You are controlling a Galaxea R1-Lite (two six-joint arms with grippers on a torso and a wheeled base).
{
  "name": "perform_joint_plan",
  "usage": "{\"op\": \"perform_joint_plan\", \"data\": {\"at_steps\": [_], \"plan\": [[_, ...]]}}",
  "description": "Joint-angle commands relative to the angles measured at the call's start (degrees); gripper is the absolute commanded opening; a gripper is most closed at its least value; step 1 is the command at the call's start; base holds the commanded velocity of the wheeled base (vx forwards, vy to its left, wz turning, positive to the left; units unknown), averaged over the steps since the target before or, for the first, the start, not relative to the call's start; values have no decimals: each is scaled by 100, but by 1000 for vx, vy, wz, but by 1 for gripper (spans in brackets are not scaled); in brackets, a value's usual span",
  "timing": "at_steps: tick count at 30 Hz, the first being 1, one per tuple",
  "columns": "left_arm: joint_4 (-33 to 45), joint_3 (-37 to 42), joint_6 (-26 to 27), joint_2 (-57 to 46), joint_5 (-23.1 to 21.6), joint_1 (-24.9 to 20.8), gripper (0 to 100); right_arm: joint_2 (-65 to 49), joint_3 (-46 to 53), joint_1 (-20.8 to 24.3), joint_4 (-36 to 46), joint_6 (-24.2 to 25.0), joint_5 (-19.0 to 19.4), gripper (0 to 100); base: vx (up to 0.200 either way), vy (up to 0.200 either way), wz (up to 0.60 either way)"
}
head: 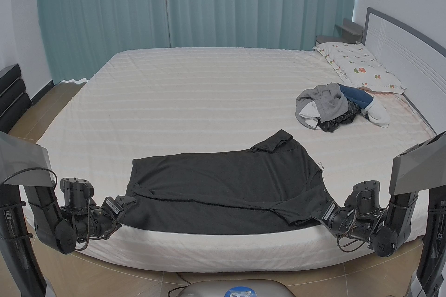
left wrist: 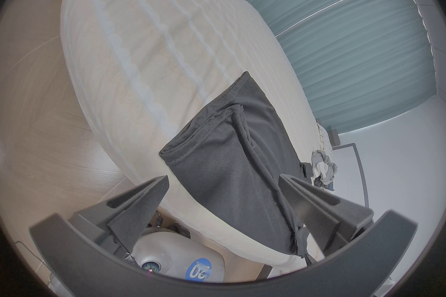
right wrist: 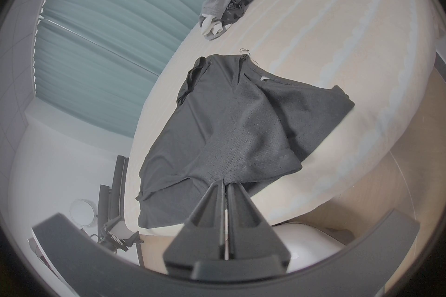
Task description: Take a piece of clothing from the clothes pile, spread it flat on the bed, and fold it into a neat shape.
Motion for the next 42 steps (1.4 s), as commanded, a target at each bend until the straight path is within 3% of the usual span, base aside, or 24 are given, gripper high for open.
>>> {"op": "perform_joint_plan", "data": {"at_steps": [1,8,15,20,32,33,42], "plan": [[-2,-1,-2,9,-2,-1,100,110,34,14,-6,-104,-6,100,0,0,0],[-2,-1,-2,9,-2,-1,100,-84,139,-30,-130,-385,-58,100,0,0,0],[-2,-1,7,9,7,-1,100,-57,-133,-689,-226,-455,21,100,0,0,0],[-2,-1,-2,9,7,-1,100,382,-423,-961,-235,-499,293,100,0,0,0],[-2,-1,7,9,7,-1,100,769,-573,-961,-402,-596,742,100,0,0,0],[-2,-1,-2,9,7,-1,100,822,-599,-979,-402,-754,750,0,0,0,0],[-2,-1,-2,9,7,-1,100,830,-608,-1146,-437,-833,759,0,0,0,0]]}}
